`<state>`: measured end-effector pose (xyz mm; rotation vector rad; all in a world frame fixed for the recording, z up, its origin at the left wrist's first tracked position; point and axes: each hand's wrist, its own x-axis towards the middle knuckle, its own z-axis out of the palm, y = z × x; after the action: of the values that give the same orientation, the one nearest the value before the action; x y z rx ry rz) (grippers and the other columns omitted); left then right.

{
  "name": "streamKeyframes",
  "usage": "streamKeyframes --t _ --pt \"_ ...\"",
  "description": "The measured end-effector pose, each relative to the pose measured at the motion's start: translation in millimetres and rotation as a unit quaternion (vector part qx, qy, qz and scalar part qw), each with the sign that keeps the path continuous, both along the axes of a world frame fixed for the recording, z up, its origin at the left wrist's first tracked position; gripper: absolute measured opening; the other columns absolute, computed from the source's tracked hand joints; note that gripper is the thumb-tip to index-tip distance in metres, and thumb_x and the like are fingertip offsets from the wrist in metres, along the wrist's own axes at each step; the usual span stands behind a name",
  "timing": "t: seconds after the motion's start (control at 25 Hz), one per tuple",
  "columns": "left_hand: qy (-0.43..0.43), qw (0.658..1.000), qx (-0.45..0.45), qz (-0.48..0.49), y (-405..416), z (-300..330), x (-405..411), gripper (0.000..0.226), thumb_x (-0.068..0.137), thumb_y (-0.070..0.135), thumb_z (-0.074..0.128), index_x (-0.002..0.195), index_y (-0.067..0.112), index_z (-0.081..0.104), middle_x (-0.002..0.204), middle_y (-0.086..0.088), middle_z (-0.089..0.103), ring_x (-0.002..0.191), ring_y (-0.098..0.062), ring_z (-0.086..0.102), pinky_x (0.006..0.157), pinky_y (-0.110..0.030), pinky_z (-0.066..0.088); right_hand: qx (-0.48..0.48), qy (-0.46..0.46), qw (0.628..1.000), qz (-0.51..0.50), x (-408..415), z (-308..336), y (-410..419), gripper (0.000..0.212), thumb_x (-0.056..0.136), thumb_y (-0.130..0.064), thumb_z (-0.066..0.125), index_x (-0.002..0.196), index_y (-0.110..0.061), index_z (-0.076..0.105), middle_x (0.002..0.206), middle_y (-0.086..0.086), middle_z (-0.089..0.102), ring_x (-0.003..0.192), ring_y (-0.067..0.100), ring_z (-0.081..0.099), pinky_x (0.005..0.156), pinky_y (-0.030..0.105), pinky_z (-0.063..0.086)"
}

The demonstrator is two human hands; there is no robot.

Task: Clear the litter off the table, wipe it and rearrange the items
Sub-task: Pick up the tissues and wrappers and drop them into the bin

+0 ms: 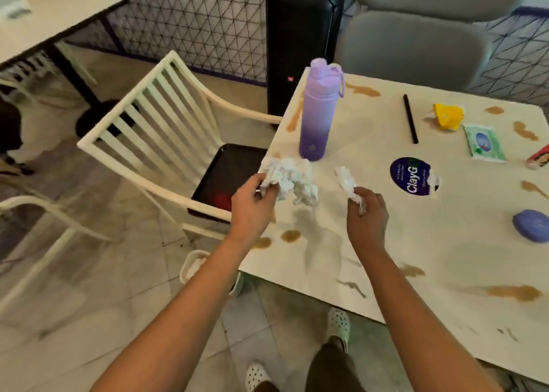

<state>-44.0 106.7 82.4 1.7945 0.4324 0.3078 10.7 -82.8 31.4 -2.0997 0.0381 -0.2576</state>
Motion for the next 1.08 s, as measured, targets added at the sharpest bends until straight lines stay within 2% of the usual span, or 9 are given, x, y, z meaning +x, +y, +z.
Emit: streamKeyframes --t 0.12,0.28,0.56,0.64,0.72,0.8,0.88,1.0,1.08 --pt "0.024 0.996 -0.031 0.079 59.8 -14.5 -53.9 0.014 0.085 0.019 0.057 0.078 0.031 0.059 0.080 -0.011 0.065 0.079 -0.035 0.062 0.079 -0.055 0.052 -0.008 0.001 0.997 0.074 -37.3 -0.7 64.7 0.024 0.086 0.001 0.054 0.109 -0.001 0.062 0.106 0.021 0.056 0.096 0.031 0.057 0.076 0.011 0.032" --pt "0.034 0.982 -0.077 0.169 118.4 -41.1 -104.2 0.013 0.089 0.009 0.057 0.098 0.017 0.061 0.083 0.006 0.064 0.084 -0.021 0.062 0.083 -0.046 0.054 -0.016 0.046 0.988 0.148 -72.2 -3.9 138.8 0.026 0.088 -0.005 0.054 0.114 -0.006 0.060 0.114 0.014 0.055 0.102 0.019 0.052 0.081 0.008 0.029" --pt "0.059 0.963 -0.082 0.251 199.5 -87.3 -135.8 0.018 0.089 0.001 0.055 0.104 0.010 0.060 0.085 0.008 0.064 0.068 0.007 0.061 0.071 -0.025 0.053 -0.001 0.095 0.957 0.275 -89.6 -17.0 261.6 0.028 0.091 -0.010 0.052 0.118 -0.011 0.058 0.116 0.006 0.051 0.099 0.005 0.042 0.078 -0.006 0.027" --pt "0.084 0.961 -0.088 0.250 215.8 -100.1 -139.0 0.017 0.089 -0.002 0.054 0.100 0.010 0.060 0.081 0.010 0.064 0.068 0.007 0.061 0.070 -0.021 0.053 -0.020 0.123 0.948 0.292 -92.9 -26.3 288.3 0.030 0.092 -0.013 0.050 0.122 -0.015 0.054 0.121 0.003 0.046 0.104 0.004 0.041 0.086 0.004 0.034" --pt "0.114 0.960 -0.087 0.242 233.3 -120.3 -142.9 0.021 0.089 0.000 0.055 0.092 0.020 0.062 0.076 0.015 0.067 0.069 0.005 0.061 0.074 -0.030 0.052 -0.042 0.145 0.936 0.317 -96.6 -40.9 309.6 0.037 0.090 -0.012 0.051 0.127 -0.015 0.049 0.124 0.004 0.040 0.110 0.009 0.043 0.093 0.017 0.041" --pt "0.144 0.958 -0.084 0.234 252.3 -143.7 -143.9 0.024 0.089 0.004 0.056 0.090 0.028 0.062 0.077 0.017 0.067 0.072 0.000 0.061 0.076 -0.036 0.052 -0.070 0.189 0.920 0.335 -98.2 -62.7 329.0 0.045 0.087 -0.006 0.050 0.131 -0.014 0.043 0.127 0.004 0.034 0.116 0.015 0.042 0.098 0.020 0.038" --pt "0.178 0.953 -0.089 0.229 267.4 -167.0 -143.0 0.018 0.089 0.007 0.058 0.095 0.022 0.063 0.084 0.010 0.066 0.077 -0.008 0.060 0.079 -0.039 0.052 -0.119 0.251 0.897 0.344 -103.5 -93.8 342.7 0.054 0.086 -0.002 0.049 0.136 -0.016 0.037 0.131 0.004 0.029 0.121 0.018 0.040 0.105 0.023 0.034" --pt "0.219 0.949 -0.093 0.207 286.2 -204.7 -137.9 0.017 0.089 0.008 0.058 0.104 0.014 0.062 0.094 -0.002 0.065 0.082 -0.016 0.060 0.082 -0.037 0.051 -0.222 0.313 0.851 0.358 -113.1 -146.7 351.8 0.066 0.086 -0.005 0.056 0.143 -0.022 0.027 0.138 0.004 0.022 0.128 0.023 0.037 0.110 0.038 0.035" --pt "0.247 0.948 -0.078 0.186 302.0 -239.6 -133.7 0.020 0.089 0.008 0.057 0.108 0.011 0.063 0.097 -0.006 0.066 0.083 -0.017 0.059 0.078 -0.029 0.050 -0.231 0.348 0.848 0.327 -117.6 -180.3 355.3 0.066 0.088 -0.003 0.053 0.144 -0.024 0.026 0.142 0.005 0.022 0.131 0.024 0.035 0.109 0.037 0.037"
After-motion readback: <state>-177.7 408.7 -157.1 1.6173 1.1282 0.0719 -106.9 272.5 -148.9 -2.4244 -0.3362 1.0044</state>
